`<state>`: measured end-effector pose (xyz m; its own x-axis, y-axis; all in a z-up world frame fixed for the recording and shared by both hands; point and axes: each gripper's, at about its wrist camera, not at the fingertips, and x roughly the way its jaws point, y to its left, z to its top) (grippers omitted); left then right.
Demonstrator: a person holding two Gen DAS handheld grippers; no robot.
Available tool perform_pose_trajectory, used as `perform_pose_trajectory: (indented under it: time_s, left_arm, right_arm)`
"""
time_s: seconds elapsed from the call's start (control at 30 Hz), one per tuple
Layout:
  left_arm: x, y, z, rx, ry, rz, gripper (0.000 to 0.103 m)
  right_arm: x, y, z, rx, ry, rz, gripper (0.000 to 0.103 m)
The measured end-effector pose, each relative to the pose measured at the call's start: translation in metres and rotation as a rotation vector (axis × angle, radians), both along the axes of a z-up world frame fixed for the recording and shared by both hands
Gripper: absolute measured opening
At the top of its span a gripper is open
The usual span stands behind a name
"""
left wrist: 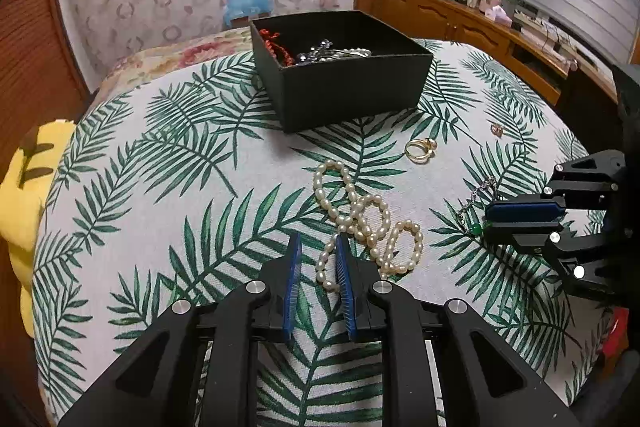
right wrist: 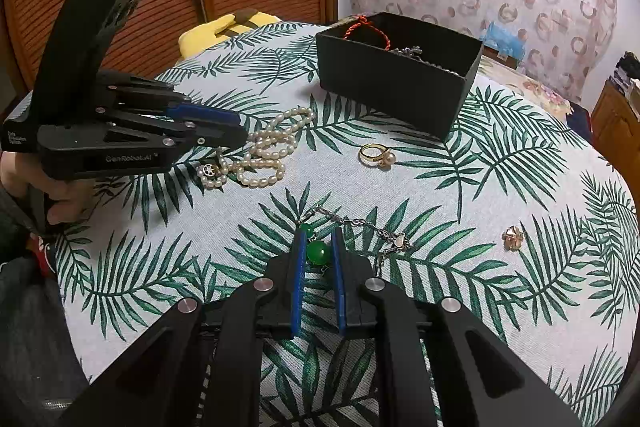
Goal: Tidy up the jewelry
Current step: 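Carry the pearl strand into the box while the right tool lowers the jade chain in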
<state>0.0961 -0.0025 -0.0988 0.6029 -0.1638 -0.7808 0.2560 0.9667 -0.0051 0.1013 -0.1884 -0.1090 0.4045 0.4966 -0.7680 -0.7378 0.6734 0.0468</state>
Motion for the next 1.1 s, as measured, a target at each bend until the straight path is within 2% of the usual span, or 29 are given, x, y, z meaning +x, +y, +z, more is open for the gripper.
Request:
perform_pose_trajectory:
  time_s: [0.03,0.1,0.23,0.57,0.9,1.1]
  left_arm:
    - [0.000,-0.002,0.000,0.012,-0.004,-0.005,0.003]
    - [-0.001,-0.004,-0.001,0.029,-0.015,-0.005,0.004]
    - [-0.008,0.001,0.011,-0.001,-0.055,0.011,0.004]
    - [-0.027,0.010,0.063,-0.086,-0.170,0.016,0.004]
    - [-0.023,-0.001,0.095,-0.100,-0.253,-0.015,0.004]
    - [-0.020,-0.004,0.105,-0.100,-0.277,-0.022,0.004]
  right_arm:
    - [0.000,0.000,0.000,-0.002,-0.002,0.000,0.014]
    - [0.000,0.000,0.000,-0.003,-0.004,0.000,0.014]
    - [-0.001,0.000,0.000,0.001,0.000,0.000,0.014]
    - [-0.002,0.000,0.000,-0.007,-0.009,0.001,0.014]
    - [-0.006,0.004,0.001,-0.024,-0.026,0.009,0.013]
    - [-0.012,0.010,0.009,-0.017,-0.045,0.036,0.013]
